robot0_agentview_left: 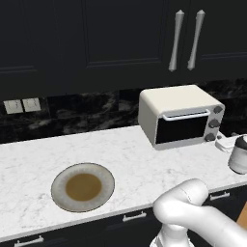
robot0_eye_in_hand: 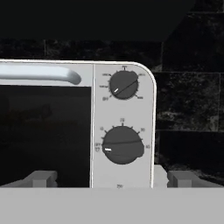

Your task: Pick up the kebab skewer and baguette bread, and place them inside the toaster oven. Close the toaster oven door and start by setting the timer.

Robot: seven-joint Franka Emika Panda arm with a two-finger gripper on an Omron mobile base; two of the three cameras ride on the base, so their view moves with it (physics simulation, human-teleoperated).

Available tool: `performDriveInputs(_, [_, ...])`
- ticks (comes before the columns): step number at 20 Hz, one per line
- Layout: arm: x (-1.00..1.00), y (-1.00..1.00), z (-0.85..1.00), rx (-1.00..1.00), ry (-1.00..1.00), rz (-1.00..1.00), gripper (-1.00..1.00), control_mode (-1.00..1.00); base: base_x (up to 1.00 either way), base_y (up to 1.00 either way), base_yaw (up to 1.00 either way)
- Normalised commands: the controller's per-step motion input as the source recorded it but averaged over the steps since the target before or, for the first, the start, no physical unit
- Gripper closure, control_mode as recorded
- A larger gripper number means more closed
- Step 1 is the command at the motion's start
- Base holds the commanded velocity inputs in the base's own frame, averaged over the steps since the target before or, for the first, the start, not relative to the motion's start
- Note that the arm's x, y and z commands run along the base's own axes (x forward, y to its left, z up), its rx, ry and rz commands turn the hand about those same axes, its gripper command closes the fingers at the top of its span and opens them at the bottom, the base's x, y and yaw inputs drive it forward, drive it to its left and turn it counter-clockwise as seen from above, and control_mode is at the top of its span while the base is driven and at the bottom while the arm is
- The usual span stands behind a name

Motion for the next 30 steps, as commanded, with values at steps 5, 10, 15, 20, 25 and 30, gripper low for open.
performDriveInputs(5, [0.19,0.0,-0.07,-0.11,0.03,0.0,-1.0,-1.0,0.0,0.0,0.0])
performDriveInputs(10, [0.24,0.0,0.0,-0.02,0.01,0.0,-1.0,-1.0,0.0,0.0,0.0])
performDriveInputs(15, [0.09,0.0,0.0,0.0,0.0,0.0,-1.0,-1.0,0.0,0.0,0.0])
performDriveInputs(20, [0.14,0.0,0.0,0.0,0.0,0.0,-1.0,-1.0,0.0,0.0,0.0])
performDriveInputs(25, [0.28,0.0,0.0,0.0,0.0,0.0,-1.0,-1.0,0.0,0.0,0.0])
performDriveInputs(30, [0.22,0.0,0.0,0.0,0.0,0.0,-1.0,-1.0,0.0,0.0,0.0])
